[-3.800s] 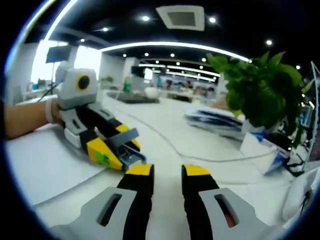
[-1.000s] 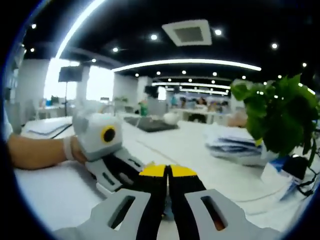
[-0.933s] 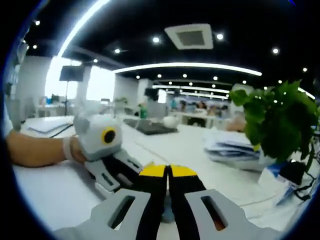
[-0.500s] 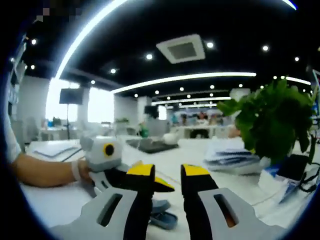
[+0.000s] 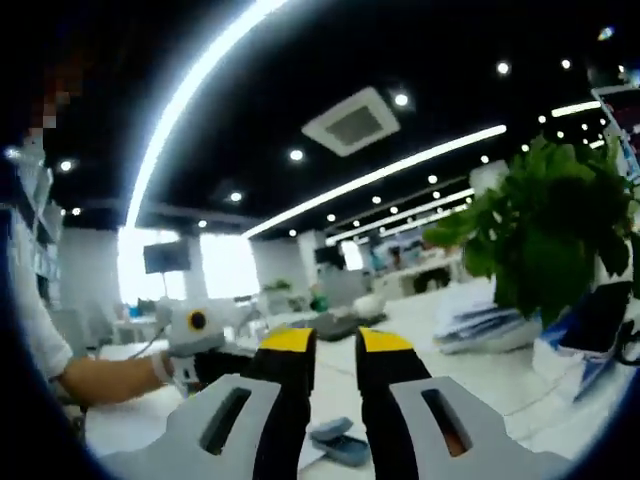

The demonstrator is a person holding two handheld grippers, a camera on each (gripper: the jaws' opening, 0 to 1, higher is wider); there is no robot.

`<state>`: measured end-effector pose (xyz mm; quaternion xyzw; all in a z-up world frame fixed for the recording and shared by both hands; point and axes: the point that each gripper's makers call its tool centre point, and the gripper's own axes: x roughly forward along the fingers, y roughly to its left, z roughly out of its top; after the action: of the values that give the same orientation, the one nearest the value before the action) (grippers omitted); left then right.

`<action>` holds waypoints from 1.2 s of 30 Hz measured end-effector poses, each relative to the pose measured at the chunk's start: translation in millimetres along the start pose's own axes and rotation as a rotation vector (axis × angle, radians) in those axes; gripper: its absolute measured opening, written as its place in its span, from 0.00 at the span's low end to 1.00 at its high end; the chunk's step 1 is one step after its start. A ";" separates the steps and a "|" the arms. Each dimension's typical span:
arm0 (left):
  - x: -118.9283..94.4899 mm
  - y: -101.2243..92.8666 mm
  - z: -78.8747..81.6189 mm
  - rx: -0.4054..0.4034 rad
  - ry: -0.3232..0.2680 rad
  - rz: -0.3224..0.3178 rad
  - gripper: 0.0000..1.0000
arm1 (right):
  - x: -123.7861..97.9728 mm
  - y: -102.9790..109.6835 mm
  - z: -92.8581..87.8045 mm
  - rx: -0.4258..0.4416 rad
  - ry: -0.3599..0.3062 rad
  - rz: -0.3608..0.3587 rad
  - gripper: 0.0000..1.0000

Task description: Pick up the paper insert the paper into the punch align the paper edges press the punch to punch holes

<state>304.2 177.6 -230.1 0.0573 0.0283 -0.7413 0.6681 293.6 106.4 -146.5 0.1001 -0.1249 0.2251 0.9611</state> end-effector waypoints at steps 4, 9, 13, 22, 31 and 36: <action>-39.7 -18.2 -36.1 -0.054 0.052 0.049 0.67 | -0.7 8.6 -12.4 0.190 -0.017 0.099 0.19; -57.6 -23.4 -60.1 -0.084 0.079 0.081 0.67 | 3.1 -0.9 -57.8 0.115 0.139 0.127 0.18; -57.2 -21.5 -64.1 -0.075 0.099 0.088 0.67 | -5.3 -3.3 -73.4 0.029 0.207 0.154 0.33; -58.2 -19.3 -72.4 -0.079 0.127 0.068 0.66 | -13.7 -13.1 -117.4 -0.060 0.399 0.230 0.43; -54.1 -30.7 -78.9 -0.088 0.164 0.052 0.63 | -1.0 -20.4 -147.4 -0.150 0.506 0.319 0.43; -54.6 -32.3 -79.0 -0.085 0.163 0.054 0.62 | 1.4 -22.9 -153.7 -0.147 0.533 0.364 0.33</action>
<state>281.4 244.3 -302.9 0.0898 0.1126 -0.7142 0.6850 335.2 125.1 -295.1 -0.0560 0.0991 0.4019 0.9086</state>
